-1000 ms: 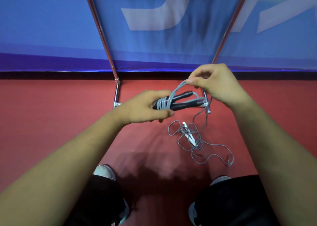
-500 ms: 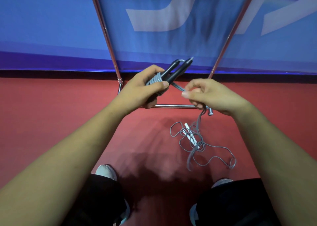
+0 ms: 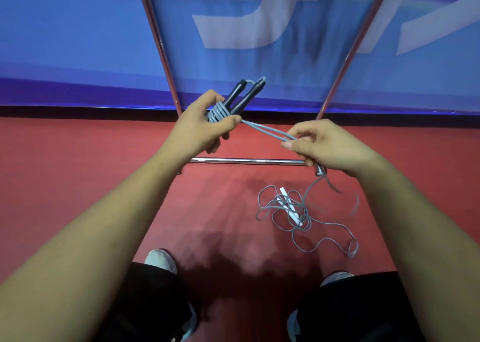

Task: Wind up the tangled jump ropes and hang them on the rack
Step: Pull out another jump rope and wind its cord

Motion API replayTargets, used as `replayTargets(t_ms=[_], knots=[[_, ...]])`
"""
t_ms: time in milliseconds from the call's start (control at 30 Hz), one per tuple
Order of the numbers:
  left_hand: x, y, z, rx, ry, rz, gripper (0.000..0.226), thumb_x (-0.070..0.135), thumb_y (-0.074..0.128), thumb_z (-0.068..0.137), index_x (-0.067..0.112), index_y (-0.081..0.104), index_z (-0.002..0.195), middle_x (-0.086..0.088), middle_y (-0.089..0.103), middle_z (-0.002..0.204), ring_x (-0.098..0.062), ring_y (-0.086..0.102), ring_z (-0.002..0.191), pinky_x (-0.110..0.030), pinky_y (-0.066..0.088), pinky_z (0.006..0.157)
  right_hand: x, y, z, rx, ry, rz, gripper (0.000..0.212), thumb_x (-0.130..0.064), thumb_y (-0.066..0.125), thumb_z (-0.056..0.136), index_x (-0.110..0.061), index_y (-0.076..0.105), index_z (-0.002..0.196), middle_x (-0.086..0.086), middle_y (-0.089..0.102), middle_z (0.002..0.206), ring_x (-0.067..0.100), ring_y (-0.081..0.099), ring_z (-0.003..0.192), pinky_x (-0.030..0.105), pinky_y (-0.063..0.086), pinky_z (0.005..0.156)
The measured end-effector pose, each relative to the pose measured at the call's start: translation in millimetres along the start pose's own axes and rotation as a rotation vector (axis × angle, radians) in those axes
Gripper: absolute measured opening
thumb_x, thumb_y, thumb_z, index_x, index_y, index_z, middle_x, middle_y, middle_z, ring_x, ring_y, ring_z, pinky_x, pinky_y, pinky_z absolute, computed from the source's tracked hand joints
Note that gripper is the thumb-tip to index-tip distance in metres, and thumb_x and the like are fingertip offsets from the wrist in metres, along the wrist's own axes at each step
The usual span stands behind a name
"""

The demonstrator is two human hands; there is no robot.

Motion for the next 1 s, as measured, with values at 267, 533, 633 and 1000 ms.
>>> replayTargets(t_ms=[267, 533, 633, 1000], knots=[[-11.0, -20.7, 6.9, 0.140, -0.003, 0.345, 0.021, 0.014, 0.067, 0.080, 0.019, 0.056, 0.097, -0.001, 0.059, 0.066, -0.006, 0.052, 0.042, -0.013, 0.039, 0.047, -19.5, -3.8, -10.5, 0.014, -0.016, -0.107, 0.014, -0.026, 0.071, 0.090, -0.015, 0.071, 0.081, -0.009, 0.046, 0.047, 0.006, 0.039, 0.046, 0.017, 0.033, 0.046], [-38.8, -6.2, 14.8, 0.070, -0.021, 0.842, 0.032, 0.029, 0.066, 0.084, 0.024, 0.053, 0.113, -0.013, 0.067, 0.094, -0.040, 0.063, 0.092, -0.041, 0.050, 0.071, -76.8, 16.9, -22.3, 0.033, -0.161, -0.256, 0.015, -0.028, 0.075, 0.086, -0.016, 0.074, 0.078, -0.002, 0.063, 0.062, 0.004, 0.048, 0.051, 0.016, 0.038, 0.049], [-40.3, 13.9, 10.4, 0.022, -0.017, 0.948, 0.029, 0.033, 0.063, 0.083, 0.025, 0.052, 0.108, -0.006, 0.057, 0.083, -0.039, 0.062, 0.088, -0.036, 0.041, 0.063, -86.2, 9.4, -22.1, 0.102, -0.172, -0.210, 0.014, -0.024, 0.074, 0.085, -0.016, 0.073, 0.075, -0.009, 0.056, 0.051, 0.001, 0.044, 0.046, 0.014, 0.033, 0.046], [-33.6, 87.4, -17.0, -0.457, 0.192, 0.867, 0.025, 0.043, 0.071, 0.082, 0.027, 0.062, 0.097, 0.012, 0.052, 0.061, -0.021, 0.053, 0.071, -0.032, 0.047, 0.066, -65.9, -40.3, -15.6, 0.333, -0.177, -0.191, 0.011, -0.029, 0.076, 0.084, -0.019, 0.077, 0.080, -0.005, 0.069, 0.070, 0.004, 0.056, 0.065, 0.019, 0.041, 0.060]])
Point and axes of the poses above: each hand's wrist, its own z-axis towards the middle knuckle, its own y-axis out of the palm, x = y × z, the point moved 10 cm from there along z, towards the middle knuckle
